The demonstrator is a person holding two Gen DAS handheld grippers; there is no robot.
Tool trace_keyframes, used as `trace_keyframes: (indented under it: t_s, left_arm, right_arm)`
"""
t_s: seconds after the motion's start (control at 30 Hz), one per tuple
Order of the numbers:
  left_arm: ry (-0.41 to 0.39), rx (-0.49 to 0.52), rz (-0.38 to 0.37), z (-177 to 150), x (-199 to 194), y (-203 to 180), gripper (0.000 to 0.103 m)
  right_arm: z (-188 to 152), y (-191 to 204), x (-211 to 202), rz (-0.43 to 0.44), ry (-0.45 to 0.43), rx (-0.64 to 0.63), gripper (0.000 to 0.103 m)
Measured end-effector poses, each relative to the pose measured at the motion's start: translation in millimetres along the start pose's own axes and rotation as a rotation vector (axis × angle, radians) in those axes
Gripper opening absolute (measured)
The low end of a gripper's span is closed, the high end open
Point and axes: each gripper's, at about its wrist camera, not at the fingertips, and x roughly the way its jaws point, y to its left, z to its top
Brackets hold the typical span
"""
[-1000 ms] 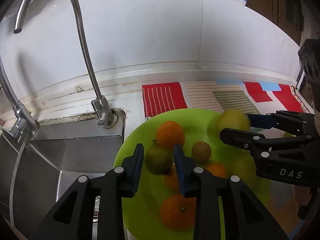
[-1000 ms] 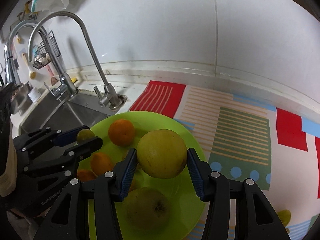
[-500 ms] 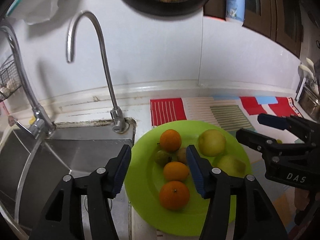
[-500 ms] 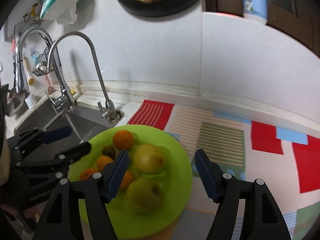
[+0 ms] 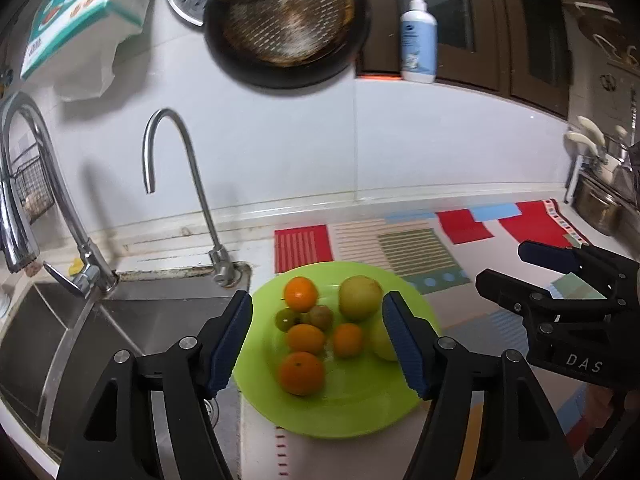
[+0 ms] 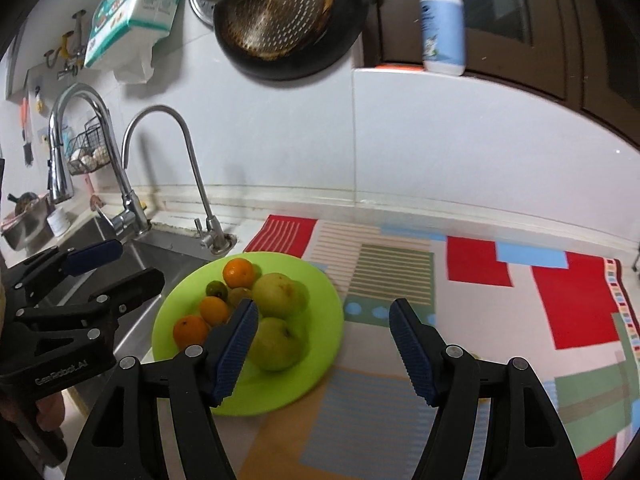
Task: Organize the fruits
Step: 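Withdraw both open tools toward the last two small fruits on the cloth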
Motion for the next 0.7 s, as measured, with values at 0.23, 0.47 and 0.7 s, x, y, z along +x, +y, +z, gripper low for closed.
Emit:
trace_keyframes:
  t_s: [0.23, 0.47, 0.7]
  left_arm:
    - [-0.026, 0.036, -0.040, 0.8, -17.0, -28.3, 0.068]
    - [-0.032, 0.045, -0.065, 1.0, -23.4, -53.0, 0.069]
    - [-0.024, 0.054, -0.086, 0.3, -20.0, -81.7, 0.069]
  right_arm:
    - [-11.2, -17.3, -29.2, -0.035, -0.028, 0.019, 0.069]
    - [-20.1, -37.8, -48.9, -0.069, -0.040, 0.040, 0.069]
    - [-25.4, -61.5, -59.1, -0.082, -0.036, 0.039, 0.069]
